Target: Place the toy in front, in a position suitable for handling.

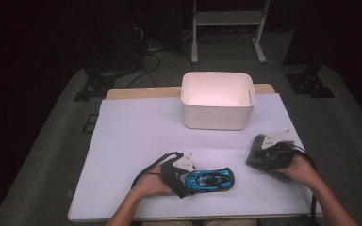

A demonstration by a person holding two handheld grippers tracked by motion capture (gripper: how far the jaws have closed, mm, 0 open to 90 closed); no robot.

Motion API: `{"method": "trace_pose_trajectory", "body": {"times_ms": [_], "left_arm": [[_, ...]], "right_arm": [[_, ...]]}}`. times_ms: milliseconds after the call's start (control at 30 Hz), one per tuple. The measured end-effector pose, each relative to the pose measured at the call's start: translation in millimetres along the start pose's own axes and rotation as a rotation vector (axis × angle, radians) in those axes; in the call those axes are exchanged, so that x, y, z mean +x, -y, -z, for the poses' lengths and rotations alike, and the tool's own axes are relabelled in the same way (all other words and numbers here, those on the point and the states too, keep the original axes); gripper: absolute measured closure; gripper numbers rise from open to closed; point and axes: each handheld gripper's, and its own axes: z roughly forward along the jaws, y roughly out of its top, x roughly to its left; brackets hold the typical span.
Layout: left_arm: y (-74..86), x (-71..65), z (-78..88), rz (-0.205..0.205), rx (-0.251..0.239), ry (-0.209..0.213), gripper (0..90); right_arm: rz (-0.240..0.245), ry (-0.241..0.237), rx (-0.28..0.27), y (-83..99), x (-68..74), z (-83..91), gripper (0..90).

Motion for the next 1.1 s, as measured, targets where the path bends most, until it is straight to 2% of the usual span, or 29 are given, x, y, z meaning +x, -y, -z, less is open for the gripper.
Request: {"method": "trace_pose_trajectory", "body": {"times_ms": [133,300,400,500,600,700,800,900,1033,1100], "left_arm": [[3.2,0.9,-3.9,0.015,0.010,-0.002,15.2],[6.0,1.5,-5.2,0.009,0.011,0.000,15.2],[8.1,2.0,-4.6,0.014,-0.003,0.006,15.3],[9.4,2.4,-4.4,0.013,-0.011,0.008,15.2],[10.4,1.7,-4.1,0.019,-0.018,0.005,14.9],[11.7,1.3,-2.3,0.023,-0.013,-0.003,14.6],[13.2,0.7,-0.9,0.014,-0.011,-0.007,15.4],[13.9,-0.5,-0.3,0.004,-0.025,0.005,21.5],[13.9,-0.6,-0.8,0.003,-0.029,0.007,22.2],[14.5,-0.4,-0.4,-0.004,-0.029,0.009,22.3]], "right_arm": [[-0.012,0.001,-0.020,2.9,-2.5,-1.9,74.5],[-0.060,-0.026,-0.041,6.8,-3.8,1.9,81.4],[-0.044,-0.044,-0.064,4.5,3.2,8.8,82.3],[-0.017,-0.084,-0.138,-5.8,16.7,23.3,82.5],[0.034,-0.130,-0.196,-25.8,36.1,37.4,82.5],[0.101,-0.183,-0.241,-50.0,57.1,43.2,82.5],[0.188,-0.236,-0.238,-75.3,78.5,35.9,82.5],[0.264,-0.290,-0.199,-96.9,98.3,16.4,82.4],[0.317,-0.346,-0.138,-114.8,114.1,-16.1,82.4],[0.337,-0.354,-0.102,-119.2,118.2,-30.8,82.4]]}}
